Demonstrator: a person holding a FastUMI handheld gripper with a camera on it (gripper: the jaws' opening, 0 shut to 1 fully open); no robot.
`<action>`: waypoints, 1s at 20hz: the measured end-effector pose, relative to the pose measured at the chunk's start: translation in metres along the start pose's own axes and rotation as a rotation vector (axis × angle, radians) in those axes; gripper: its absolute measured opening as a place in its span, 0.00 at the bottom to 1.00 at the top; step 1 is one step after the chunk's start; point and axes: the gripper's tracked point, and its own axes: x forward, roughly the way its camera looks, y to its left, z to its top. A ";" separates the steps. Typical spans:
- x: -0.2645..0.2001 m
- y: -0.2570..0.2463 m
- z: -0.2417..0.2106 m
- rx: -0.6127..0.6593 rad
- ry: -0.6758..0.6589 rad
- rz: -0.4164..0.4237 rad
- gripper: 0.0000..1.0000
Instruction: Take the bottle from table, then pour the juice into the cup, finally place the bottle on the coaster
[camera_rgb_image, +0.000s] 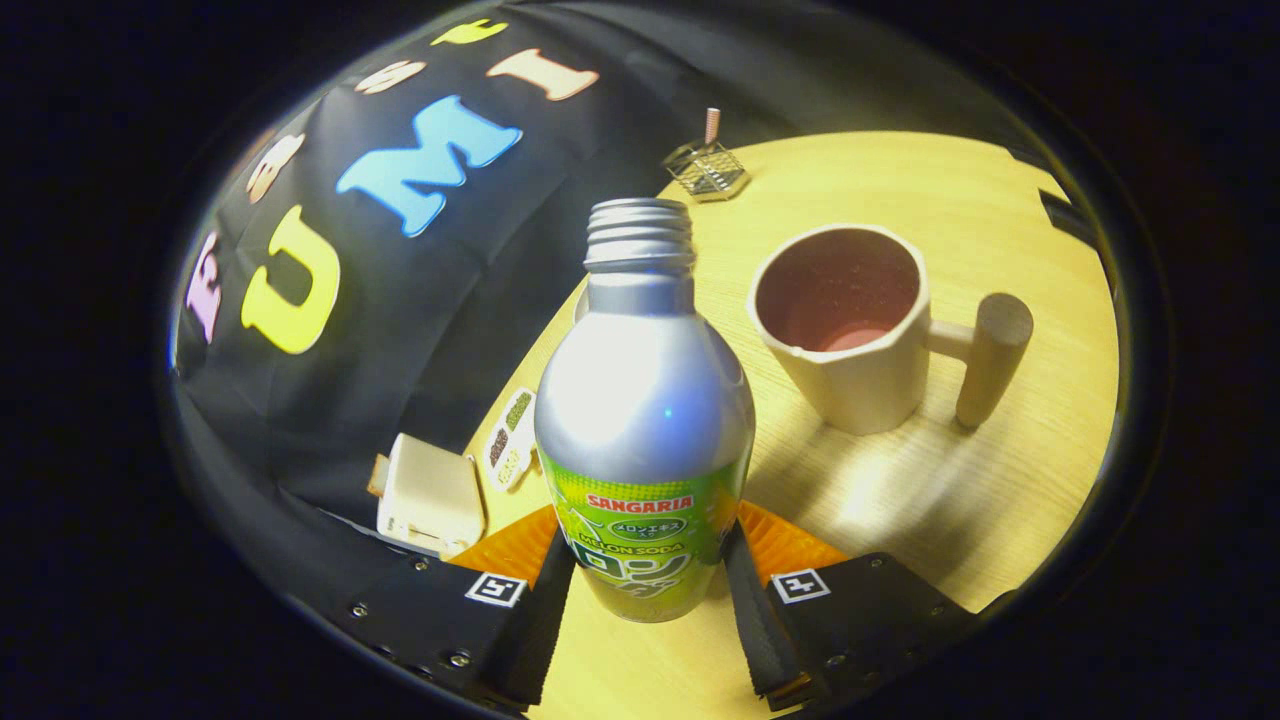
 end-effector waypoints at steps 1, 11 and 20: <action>0.001 0.003 0.001 -0.050 -0.022 -0.001 0.74; 0.022 0.043 0.019 -0.397 -0.219 -0.031 0.74; 0.054 0.063 0.030 -0.557 -0.318 -0.066 0.75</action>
